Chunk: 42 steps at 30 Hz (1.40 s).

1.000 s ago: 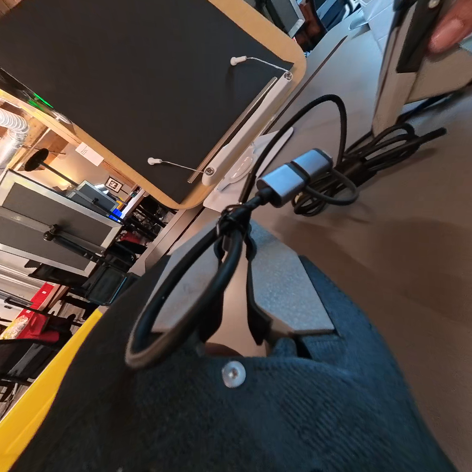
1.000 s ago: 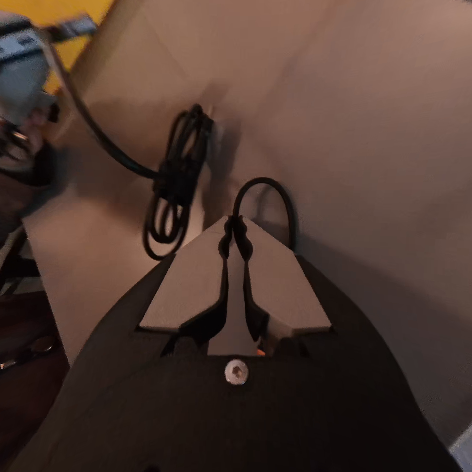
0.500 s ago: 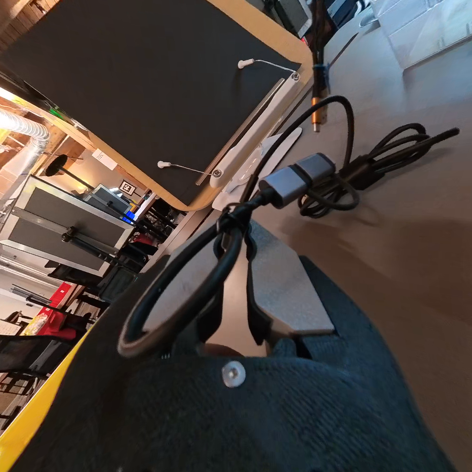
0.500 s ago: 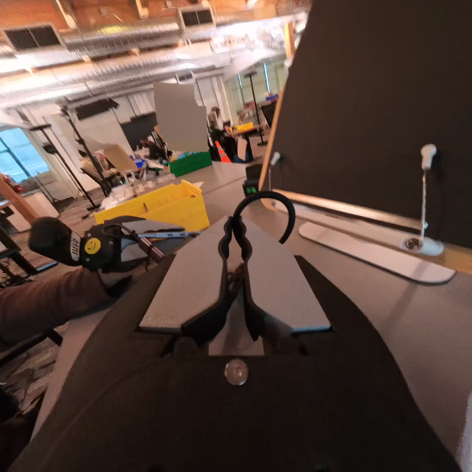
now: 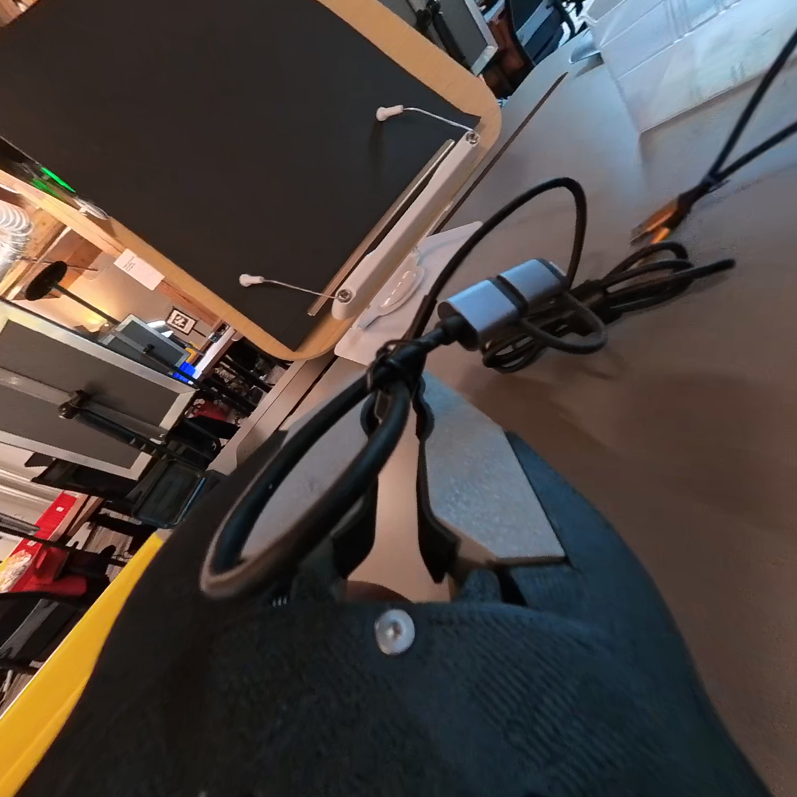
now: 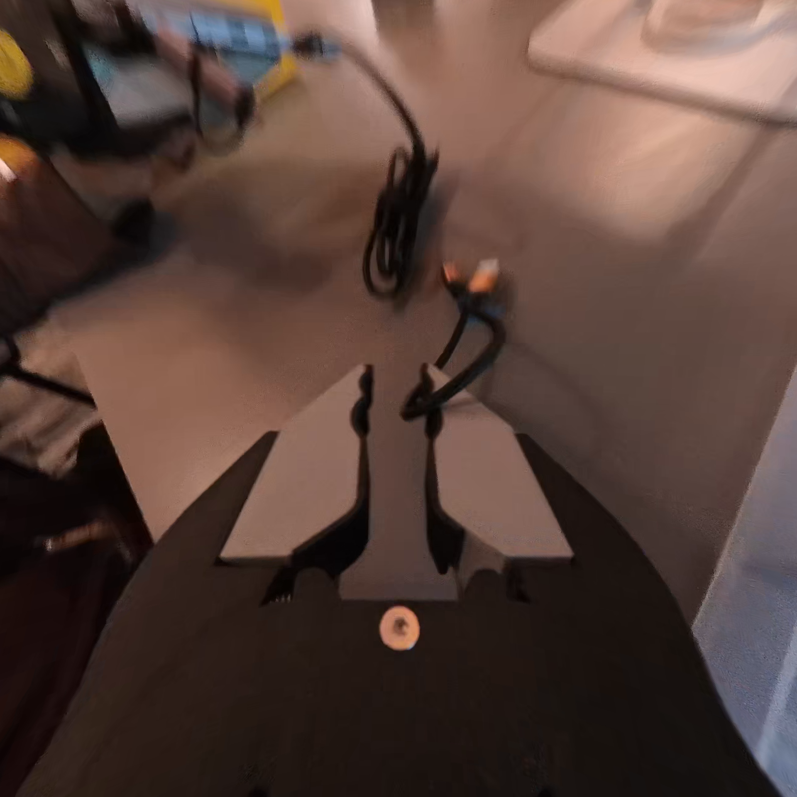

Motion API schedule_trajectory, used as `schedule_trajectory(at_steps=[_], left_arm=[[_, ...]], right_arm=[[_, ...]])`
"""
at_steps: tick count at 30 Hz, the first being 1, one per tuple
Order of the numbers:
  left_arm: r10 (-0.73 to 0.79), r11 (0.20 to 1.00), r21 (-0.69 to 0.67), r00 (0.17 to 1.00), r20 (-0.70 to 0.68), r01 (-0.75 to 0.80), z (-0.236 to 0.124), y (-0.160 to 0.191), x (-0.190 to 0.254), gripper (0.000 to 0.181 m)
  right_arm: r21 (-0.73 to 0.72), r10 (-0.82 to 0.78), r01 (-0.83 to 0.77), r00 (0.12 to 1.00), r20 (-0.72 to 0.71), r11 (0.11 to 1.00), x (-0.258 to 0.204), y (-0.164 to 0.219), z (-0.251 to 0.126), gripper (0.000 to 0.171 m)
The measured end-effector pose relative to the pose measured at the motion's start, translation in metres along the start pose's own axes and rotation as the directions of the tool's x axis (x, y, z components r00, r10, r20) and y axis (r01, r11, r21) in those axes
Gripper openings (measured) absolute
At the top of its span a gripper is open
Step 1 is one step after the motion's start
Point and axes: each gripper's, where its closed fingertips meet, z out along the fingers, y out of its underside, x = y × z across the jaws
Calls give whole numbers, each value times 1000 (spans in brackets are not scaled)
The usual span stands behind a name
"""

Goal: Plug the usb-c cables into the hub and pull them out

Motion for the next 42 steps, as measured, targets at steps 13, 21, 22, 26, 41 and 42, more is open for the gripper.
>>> schedule_trajectory(at_steps=[13, 21, 22, 26, 41, 42], left_arm=[[21, 993, 116, 987, -159, -2, -4, -10, 26, 9], [61, 992, 120, 981, -184, -39, -3, -9, 35, 9], [69, 992, 120, 981, -183, -48, -3, -9, 36, 9], [91, 987, 145, 982, -163, -67, -5, -15, 35, 9], [125, 960, 275, 952, -279, -46, -22, -38, 60, 6], [119, 963, 265, 954, -274, -44, -21, -36, 58, 6]], right_arm=[[-251, 47, -88, 985, -167, 964, -15, 32, -40, 41], [-515, -88, -115, 932, -352, 850, 6, 72, -71, 40], [-528, -90, -131, 924, -373, 839, 8, 75, -78, 46], [-521, -134, -132, 887, -442, 843, 19, 70, -93, 44], [-264, -516, 494, 856, -19, 829, -75, -62, 64, 28], [-257, -545, 525, 838, -13, 812, -73, -65, 70, 29]])
